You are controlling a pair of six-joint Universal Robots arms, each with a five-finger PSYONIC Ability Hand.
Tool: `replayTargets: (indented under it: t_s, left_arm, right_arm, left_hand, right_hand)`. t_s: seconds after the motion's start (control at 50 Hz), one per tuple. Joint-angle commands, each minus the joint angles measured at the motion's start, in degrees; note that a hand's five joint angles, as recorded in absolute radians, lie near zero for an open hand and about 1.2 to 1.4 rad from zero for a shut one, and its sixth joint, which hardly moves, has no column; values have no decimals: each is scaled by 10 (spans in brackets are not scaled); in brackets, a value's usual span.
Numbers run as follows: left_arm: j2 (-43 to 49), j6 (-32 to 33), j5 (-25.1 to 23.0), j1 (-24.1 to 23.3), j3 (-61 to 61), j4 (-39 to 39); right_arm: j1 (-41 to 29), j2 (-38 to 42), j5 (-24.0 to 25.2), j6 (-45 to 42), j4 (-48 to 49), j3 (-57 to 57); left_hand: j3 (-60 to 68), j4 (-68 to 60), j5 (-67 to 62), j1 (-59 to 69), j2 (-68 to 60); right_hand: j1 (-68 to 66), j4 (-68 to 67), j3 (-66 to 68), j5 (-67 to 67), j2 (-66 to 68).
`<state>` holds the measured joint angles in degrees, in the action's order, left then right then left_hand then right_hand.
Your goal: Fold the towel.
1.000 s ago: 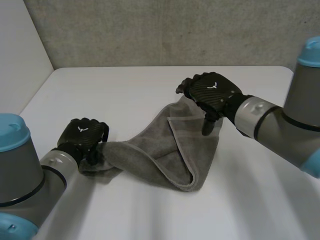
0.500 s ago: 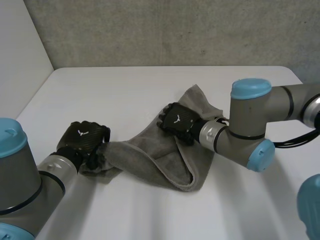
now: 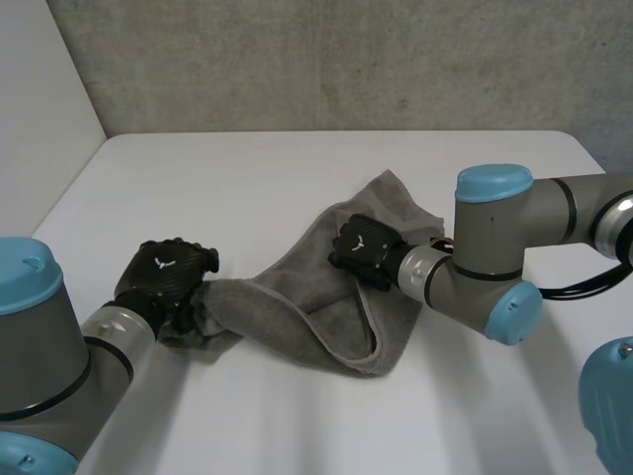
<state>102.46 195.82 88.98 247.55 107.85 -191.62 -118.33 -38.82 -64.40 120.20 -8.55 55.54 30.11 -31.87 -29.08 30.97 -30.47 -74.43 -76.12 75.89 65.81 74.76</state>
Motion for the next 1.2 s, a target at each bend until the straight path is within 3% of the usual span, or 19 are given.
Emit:
replayTargets:
  t_s: [0.02, 0.2, 0.24, 0.34, 0.48, 0.54, 0.58, 0.6, 0.64, 0.68, 0.9, 0.98, 1.06, 1.2]
  left_arm:
    - [-2, -1, 0, 0, 2, -4]
    - [-4, -3, -2, 0, 0, -21]
    - [-4, -4, -3, 0, -4, -21]
    - [-5, -3, -4, -4, -17, -21]
    - [2, -2, -9, -8, -37, -12]
    - [7, 1, -13, -9, -35, -4]
    - [11, 1, -13, -8, -36, 15]
    - [11, 1, -13, -8, -36, 15]
    - [11, 2, -13, -8, -40, 39]
    - [11, 2, -13, -8, -44, 53]
    - [7, 39, -10, -8, -123, 121]
    - [-47, 32, -7, -9, -154, 132]
    - [-157, 17, -10, -2, -196, 129]
    - [-205, -36, -13, 4, -262, 127]
  right_arm:
    - [49, -95, -42, 53, 4, 97]
    - [113, -214, -44, 177, 22, 254]
    - [151, -273, -45, 207, 63, 331]
    - [204, -329, -43, 246, 128, 423]
    - [224, -336, -42, 285, 179, 482]
    - [224, -335, -41, 291, 188, 488]
    - [224, -334, -41, 292, 188, 488]
    - [224, -334, -42, 292, 187, 485]
    - [224, -335, -43, 292, 186, 483]
    - [223, -344, -46, 293, 184, 476]
    - [221, -446, -44, 318, 117, 404]
    - [223, -517, -37, 343, 47, 322]
    - [228, -579, -21, 353, -28, 210]
    - [273, -580, -7, 339, -146, 101]
  left_hand:
    - [-54, 72, 144, -63, 58]
    - [-46, 63, 136, -55, 50]
    - [-46, 63, 136, -55, 50]
    - [-43, 60, 132, -51, 46]
    - [-26, 43, 115, -34, 29]
    - [48, -31, 41, 40, -45]
    - [232, -215, -142, 223, -228]
    - [233, -216, -144, 225, -230]
    - [470, -452, -380, 461, -466]
    - [499, -481, -409, 490, -495]
    - [499, -481, -409, 490, -495]
    - [499, -481, -409, 490, -495]
    - [499, -481, -409, 490, -495]
    - [499, -481, -409, 490, -495]
  right_hand:
    - [-56, -39, 41, 42, 52]
    - [-56, -39, 41, 42, 52]
    - [-56, -39, 41, 42, 52]
    - [-56, -39, 41, 42, 52]
    - [-56, -39, 41, 42, 52]
    - [-56, -39, 41, 42, 52]
    - [-56, -39, 41, 42, 52]
    - [-56, -39, 41, 42, 52]
    - [-56, -39, 41, 42, 52]
    - [-56, -39, 41, 42, 52]
    - [-56, -39, 41, 42, 52]
    - [-56, -39, 41, 42, 52]
    - [-56, -39, 41, 42, 52]
    - [-56, -39, 41, 42, 52]
